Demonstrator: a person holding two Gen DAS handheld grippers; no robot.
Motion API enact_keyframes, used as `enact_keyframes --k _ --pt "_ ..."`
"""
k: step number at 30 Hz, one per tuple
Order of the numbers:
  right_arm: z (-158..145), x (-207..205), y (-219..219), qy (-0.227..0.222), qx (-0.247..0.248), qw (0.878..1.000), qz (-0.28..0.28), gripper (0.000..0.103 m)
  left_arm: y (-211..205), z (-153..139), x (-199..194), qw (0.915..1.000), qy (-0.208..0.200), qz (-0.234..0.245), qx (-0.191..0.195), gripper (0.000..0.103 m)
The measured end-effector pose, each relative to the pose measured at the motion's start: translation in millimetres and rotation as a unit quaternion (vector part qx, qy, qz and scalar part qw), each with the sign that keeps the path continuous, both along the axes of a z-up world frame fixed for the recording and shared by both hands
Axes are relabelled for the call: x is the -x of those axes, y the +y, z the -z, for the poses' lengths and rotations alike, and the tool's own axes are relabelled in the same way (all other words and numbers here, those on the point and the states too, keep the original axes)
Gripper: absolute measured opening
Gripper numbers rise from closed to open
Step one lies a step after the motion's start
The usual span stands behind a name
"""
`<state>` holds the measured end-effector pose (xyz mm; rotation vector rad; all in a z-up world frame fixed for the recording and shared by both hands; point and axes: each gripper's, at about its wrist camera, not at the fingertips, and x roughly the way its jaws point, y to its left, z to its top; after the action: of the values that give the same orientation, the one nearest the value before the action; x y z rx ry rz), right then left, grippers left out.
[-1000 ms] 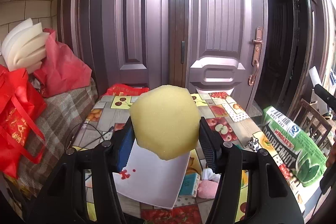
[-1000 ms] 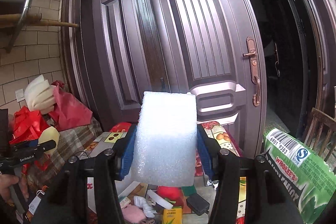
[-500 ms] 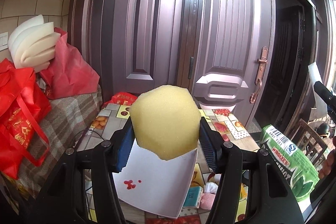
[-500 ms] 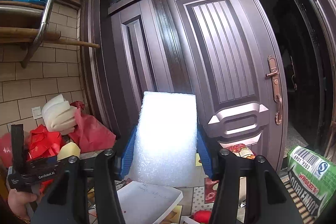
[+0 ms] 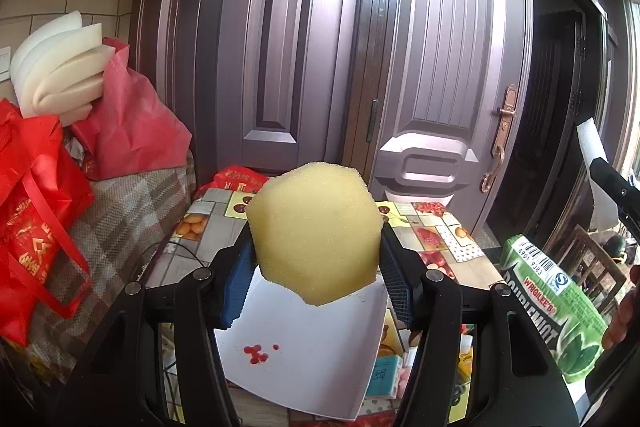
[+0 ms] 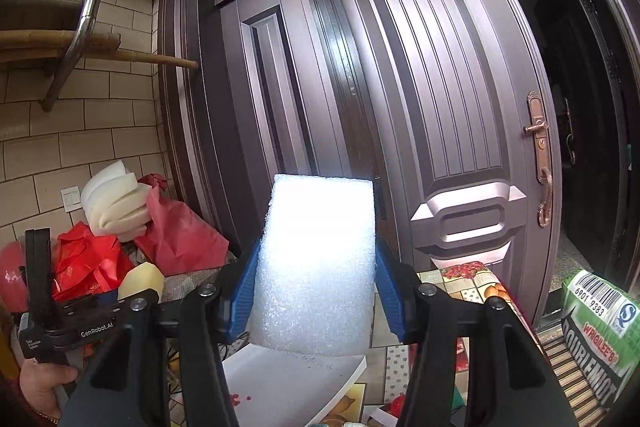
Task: Organize soft objects
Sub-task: 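Lift and carry the sponge with the left gripper while the right carries the foam block to the tray, then open the left gripper over the white tray while the right releases the foam block inside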
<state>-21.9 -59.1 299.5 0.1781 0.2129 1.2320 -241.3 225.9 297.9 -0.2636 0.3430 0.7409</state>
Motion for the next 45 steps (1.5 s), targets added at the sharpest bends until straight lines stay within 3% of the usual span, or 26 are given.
enact_keyframes --k 8,16,29,35,38,40,41,42,44,45 --pt "18.4 7.4 46.8 0.011 0.046 0.998 -0.035 0.054 32.4 25.7 -1.6 0.9991 0.013 -0.023 0.032 0.058" --pt "54.2 14.9 100.2 0.041 0.108 0.99 -0.085 0.054 62.8 71.8 -19.2 0.9955 0.044 -0.025 0.08 0.058" --pt "155.4 25.4 188.0 0.122 0.256 0.95 -0.133 0.054 115.1 185.1 -54.0 0.9738 0.106 -0.028 0.2 0.058" --pt "191.4 29.9 211.4 0.13 0.306 0.933 -0.135 0.054 131.7 212.1 -54.2 0.9671 0.121 -0.046 0.219 0.06" --pt "200.8 31.7 215.6 0.129 0.315 0.93 -0.138 0.056 139.9 220.1 -53.0 0.9629 0.122 -0.062 0.233 0.07" --pt "205.3 33.1 217.5 0.124 0.318 0.929 -0.145 0.064 140.4 219.7 -47.9 0.9658 0.103 -0.076 0.225 0.095" --pt "207.9 33.5 218.4 0.123 0.319 0.928 -0.146 0.08 140.5 218.0 -45.4 0.9675 0.097 -0.085 0.217 0.102" --pt "209.3 33.9 218.9 0.122 0.318 0.929 -0.147 0.091 140.7 215.7 -43.1 0.9688 0.093 -0.094 0.21 0.103" --pt "209.7 35.8 216.0 0.116 0.313 0.932 -0.144 0.103 142.0 212.0 -38.6 0.9687 0.088 -0.105 0.207 0.103" --pt "209.5 37.4 214.4 0.11 0.31 0.934 -0.14 0.103 143.0 210.6 -35.7 0.9684 0.084 -0.11 0.208 0.103"
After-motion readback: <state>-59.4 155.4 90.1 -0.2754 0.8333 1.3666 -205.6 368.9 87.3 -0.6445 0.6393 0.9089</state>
